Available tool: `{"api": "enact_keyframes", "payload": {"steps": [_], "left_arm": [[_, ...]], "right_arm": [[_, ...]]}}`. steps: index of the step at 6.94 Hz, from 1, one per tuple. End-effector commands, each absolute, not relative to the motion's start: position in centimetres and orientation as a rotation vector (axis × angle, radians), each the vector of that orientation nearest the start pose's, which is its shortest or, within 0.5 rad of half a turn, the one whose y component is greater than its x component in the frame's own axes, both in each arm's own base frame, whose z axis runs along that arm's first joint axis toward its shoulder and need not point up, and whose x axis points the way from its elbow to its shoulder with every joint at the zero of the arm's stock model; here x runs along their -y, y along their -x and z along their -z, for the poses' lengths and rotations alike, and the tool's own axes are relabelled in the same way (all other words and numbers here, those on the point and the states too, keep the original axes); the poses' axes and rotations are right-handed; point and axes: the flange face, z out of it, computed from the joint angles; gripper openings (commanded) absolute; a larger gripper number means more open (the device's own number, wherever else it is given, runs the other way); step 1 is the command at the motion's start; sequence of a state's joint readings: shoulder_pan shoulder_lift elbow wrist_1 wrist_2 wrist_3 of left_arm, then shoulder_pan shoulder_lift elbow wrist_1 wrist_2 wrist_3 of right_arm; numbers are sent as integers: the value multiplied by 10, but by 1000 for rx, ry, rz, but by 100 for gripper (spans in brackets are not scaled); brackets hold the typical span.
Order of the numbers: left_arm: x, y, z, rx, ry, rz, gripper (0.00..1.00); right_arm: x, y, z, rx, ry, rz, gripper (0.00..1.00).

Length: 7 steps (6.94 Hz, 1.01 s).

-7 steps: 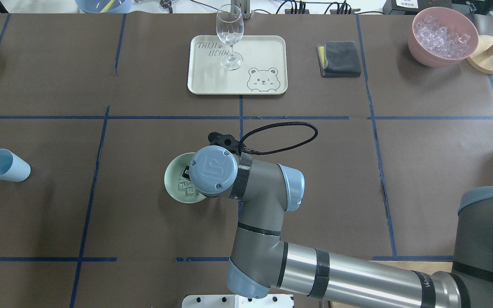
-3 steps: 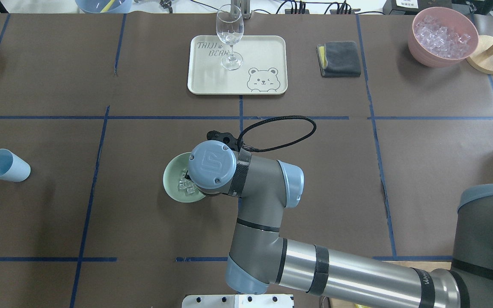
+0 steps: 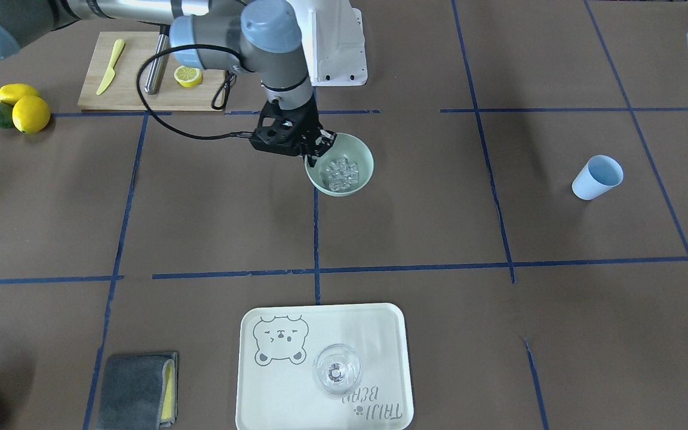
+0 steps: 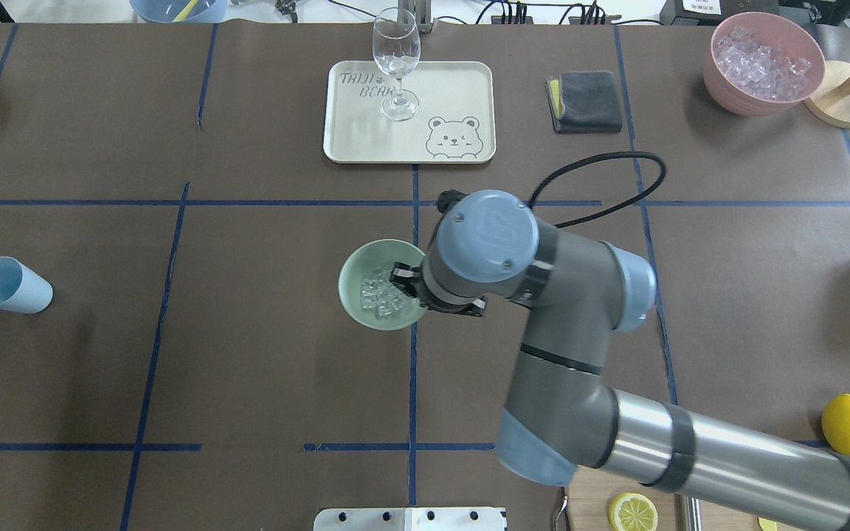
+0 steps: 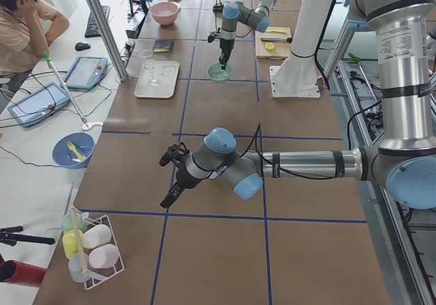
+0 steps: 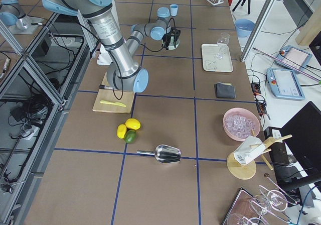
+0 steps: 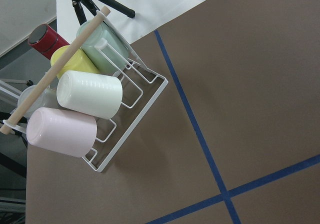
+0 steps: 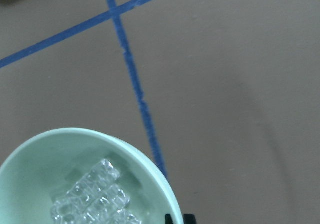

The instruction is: Pour ice into bowl

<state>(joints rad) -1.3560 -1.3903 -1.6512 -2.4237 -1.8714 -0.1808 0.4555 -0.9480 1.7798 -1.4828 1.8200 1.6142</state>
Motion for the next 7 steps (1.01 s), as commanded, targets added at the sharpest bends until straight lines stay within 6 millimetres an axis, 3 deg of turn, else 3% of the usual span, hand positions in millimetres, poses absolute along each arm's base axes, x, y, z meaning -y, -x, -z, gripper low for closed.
{"api": "enact_keyframes", "payload": {"steps": [1, 3, 5, 7], "left_arm": [[463, 5, -622, -428, -675, -145, 100], [463, 5, -621, -428, -677, -145, 100], [462, 5, -622, -431, -696, -147, 100], [456, 7, -625, -431, -695, -146, 100]], "right_arm": [[387, 448, -264, 955, 11, -281, 0], [393, 360, -374, 1070, 19, -246, 0], [387, 286, -456, 1007, -6, -167, 0], [406, 234, -516, 965, 9, -110, 0]]}}
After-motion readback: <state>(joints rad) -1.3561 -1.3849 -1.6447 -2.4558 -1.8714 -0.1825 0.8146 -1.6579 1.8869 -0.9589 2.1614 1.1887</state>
